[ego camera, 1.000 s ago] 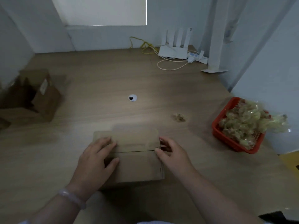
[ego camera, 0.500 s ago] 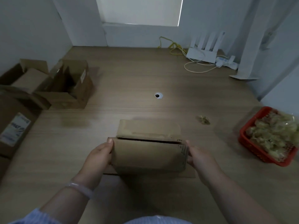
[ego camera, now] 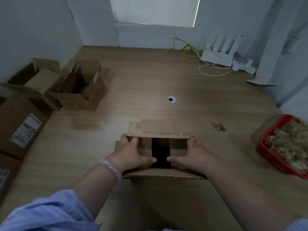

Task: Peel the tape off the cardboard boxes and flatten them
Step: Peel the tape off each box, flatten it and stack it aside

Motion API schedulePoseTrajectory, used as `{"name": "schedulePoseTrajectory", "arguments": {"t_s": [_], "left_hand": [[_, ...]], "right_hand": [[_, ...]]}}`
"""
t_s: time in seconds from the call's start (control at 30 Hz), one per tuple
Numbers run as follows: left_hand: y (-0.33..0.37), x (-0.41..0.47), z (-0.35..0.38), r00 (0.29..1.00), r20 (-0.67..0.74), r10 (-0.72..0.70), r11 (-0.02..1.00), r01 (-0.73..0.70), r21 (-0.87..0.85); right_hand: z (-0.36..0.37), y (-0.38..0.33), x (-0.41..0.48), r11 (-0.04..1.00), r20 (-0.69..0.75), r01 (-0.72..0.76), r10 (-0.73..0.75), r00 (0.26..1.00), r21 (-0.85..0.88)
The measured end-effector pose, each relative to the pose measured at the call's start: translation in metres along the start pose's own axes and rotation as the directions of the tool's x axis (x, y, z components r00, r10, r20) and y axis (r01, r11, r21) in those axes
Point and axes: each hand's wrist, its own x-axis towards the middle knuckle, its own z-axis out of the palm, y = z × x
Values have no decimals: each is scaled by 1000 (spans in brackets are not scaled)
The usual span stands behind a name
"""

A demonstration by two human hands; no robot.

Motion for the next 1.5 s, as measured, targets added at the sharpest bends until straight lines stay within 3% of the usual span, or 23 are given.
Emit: {"name": "schedulePoseTrajectory", "arguments": {"t_s": [0.17,0.3,0.4,0.47,0.53,0.63,0.7,0.77,0.87,0.93,1.03,1.1,1.2,1.3,1.33,1.4,1.43,1.5], "left_hand": [[4,5,12,999,-54,-3,999,5,38],[0,4,3,999,-28,35,981,-40,-191],[-12,-1,-16,986,-40,161,892,-163,-421],[-20,-5,-31,964,-103,247,789,-262,-556],[-26,-11,-44,940,-220,262,703,-342,-624],[-39,-13,-50,865,-377,332,717,-491,-494],[-56,-13,-44,899,-313,307,715,-435,-548],[-75,-14,-30,928,-260,266,753,-368,-546],[-92,-18,-3,940,-247,236,901,-307,-307],[-99,-22,6,905,-261,336,912,-382,-151],[-117,-18,20,879,-93,468,883,-470,-6],[-127,-12,27,877,-22,480,875,-477,87],[-121,-5,31,880,132,457,877,-470,102],[-100,1,24,922,145,359,921,-325,-212],[-93,3,21,938,104,329,881,-266,-393],[-79,7,17,952,58,301,702,-180,-689],[-72,8,15,955,29,295,643,-176,-746],[-58,13,13,969,-107,224,704,-237,-670]], "right_hand": [[7,-12,5,998,-67,-33,30,997,-57],[3,-8,6,975,-80,19,-1,997,220],[-13,-1,2,840,-87,143,-115,990,524],[-26,4,-2,659,-106,213,-199,974,721],[-37,10,-5,572,-210,251,-138,968,780],[-40,19,-5,639,-318,237,13,948,732],[-31,29,-2,582,-294,180,106,950,793],[-16,41,1,476,-224,110,190,956,873],[8,65,1,268,-49,-3,185,982,963],[17,78,0,160,5,-25,121,993,987],[19,89,1,-36,60,-56,133,989,998],[19,91,8,25,78,-83,158,984,996],[14,77,14,254,42,-87,176,983,963],[4,62,18,518,-87,-10,162,983,855],[2,58,19,569,-115,4,159,981,822],[0,51,22,596,-138,22,150,979,802],[1,50,25,603,-151,33,147,978,797],[3,50,31,604,-172,48,148,974,796]]}}
